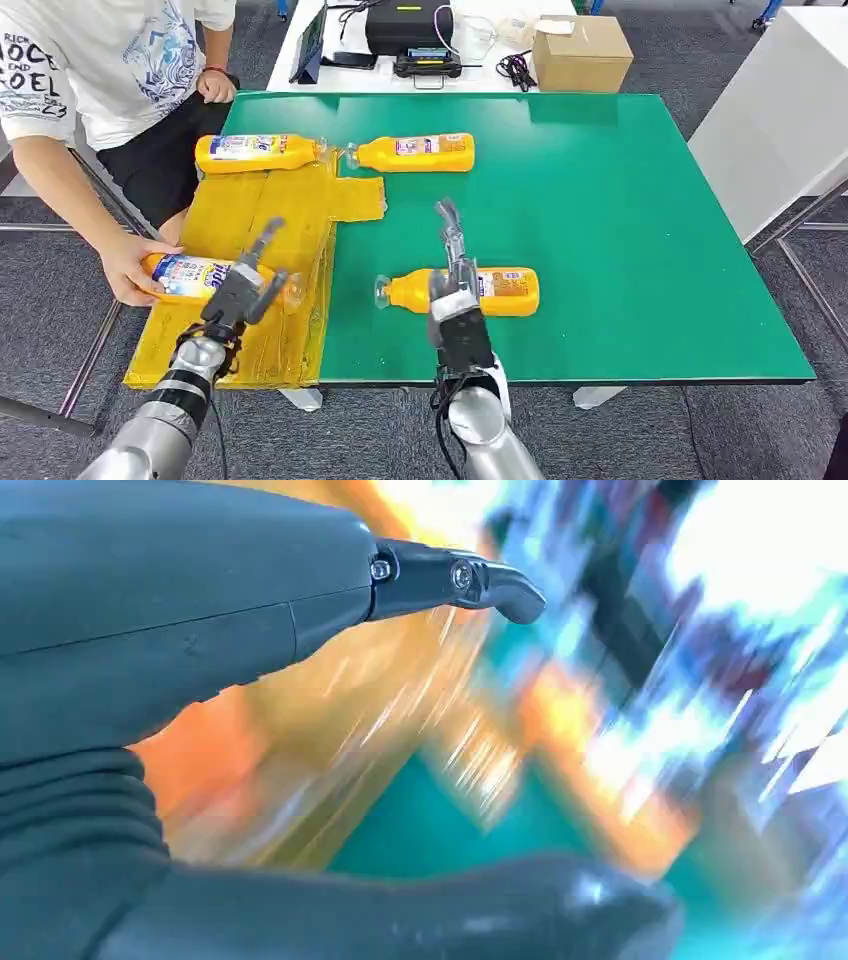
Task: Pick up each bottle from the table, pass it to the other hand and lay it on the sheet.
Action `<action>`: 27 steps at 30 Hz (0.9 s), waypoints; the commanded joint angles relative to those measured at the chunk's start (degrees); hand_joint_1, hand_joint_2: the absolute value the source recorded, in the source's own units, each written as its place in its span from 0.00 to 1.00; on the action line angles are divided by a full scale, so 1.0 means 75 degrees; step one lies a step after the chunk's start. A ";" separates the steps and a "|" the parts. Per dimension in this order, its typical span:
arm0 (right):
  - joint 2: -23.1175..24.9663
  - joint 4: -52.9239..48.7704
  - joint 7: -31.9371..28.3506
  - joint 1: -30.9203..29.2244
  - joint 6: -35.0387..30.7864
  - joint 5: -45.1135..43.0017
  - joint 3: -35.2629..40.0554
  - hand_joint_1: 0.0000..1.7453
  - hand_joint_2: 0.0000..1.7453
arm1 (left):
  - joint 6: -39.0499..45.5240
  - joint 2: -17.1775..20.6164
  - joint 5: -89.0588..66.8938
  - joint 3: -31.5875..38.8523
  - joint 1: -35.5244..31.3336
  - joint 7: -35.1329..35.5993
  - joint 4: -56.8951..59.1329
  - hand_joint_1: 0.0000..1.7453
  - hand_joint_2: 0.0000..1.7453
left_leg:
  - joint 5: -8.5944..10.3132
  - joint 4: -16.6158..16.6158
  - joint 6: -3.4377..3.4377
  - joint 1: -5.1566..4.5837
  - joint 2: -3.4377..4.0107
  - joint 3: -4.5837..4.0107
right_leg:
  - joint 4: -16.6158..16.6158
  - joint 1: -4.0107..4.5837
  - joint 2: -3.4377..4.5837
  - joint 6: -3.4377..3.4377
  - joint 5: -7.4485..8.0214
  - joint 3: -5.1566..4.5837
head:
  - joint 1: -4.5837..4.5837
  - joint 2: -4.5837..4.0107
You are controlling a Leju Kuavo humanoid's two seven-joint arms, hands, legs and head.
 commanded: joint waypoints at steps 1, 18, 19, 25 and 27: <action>-0.1030 0.2140 0.1562 -0.1238 -0.0252 0.2135 -0.0152 0.00 0.00 | 0.1430 -0.0555 0.1048 0.0414 0.0989 -0.0281 -0.2877 0.00 1.00 | -0.0020 -0.0008 -0.0006 0.0013 0.0026 0.0052 | -0.0027 0.0015 0.0019 -0.0011 -0.0005 0.0056 | 0.0003 0.0000; -0.2290 0.4177 0.3202 -0.2188 0.1694 0.3932 -0.0368 0.00 1.00 | 0.2374 -0.0342 0.1315 -0.0513 0.1888 -0.0281 -0.3744 0.00 1.00 | -0.0012 0.0003 -0.0004 0.0004 -0.0002 0.0016 | -0.0011 0.0008 -0.0006 -0.0007 -0.0007 0.0019 | -0.0003 0.0000; -0.2342 0.4246 0.3217 -0.2223 0.1803 0.3940 -0.0337 0.00 1.00 | 0.2328 -0.0349 0.1350 -0.0516 0.1855 -0.0281 -0.3680 0.00 1.00 | -0.0018 0.0001 -0.0006 0.0005 0.0000 0.0034 | -0.0015 0.0009 -0.0007 -0.0011 -0.0012 0.0039 | -0.0006 0.0000; -0.2387 0.4529 0.3120 -0.2436 0.2154 0.3835 -0.0210 0.00 1.00 | 0.2253 -0.0346 0.1351 -0.0625 0.1686 -0.0281 -0.3410 0.00 1.00 | -0.0007 -0.0002 -0.0003 0.0002 -0.0004 0.0014 | -0.0013 0.0005 -0.0008 -0.0006 -0.0004 0.0017 | -0.0003 0.0000; -0.2356 0.4746 0.3106 -0.2586 0.2280 0.3829 -0.0115 0.00 1.00 | 0.2196 -0.0388 0.1353 -0.0658 0.1608 -0.0281 -0.3234 0.00 1.00 | -0.0008 -0.0002 -0.0005 0.0002 -0.0004 0.0019 | -0.0013 0.0005 -0.0009 -0.0008 -0.0005 0.0021 | -0.0006 0.0000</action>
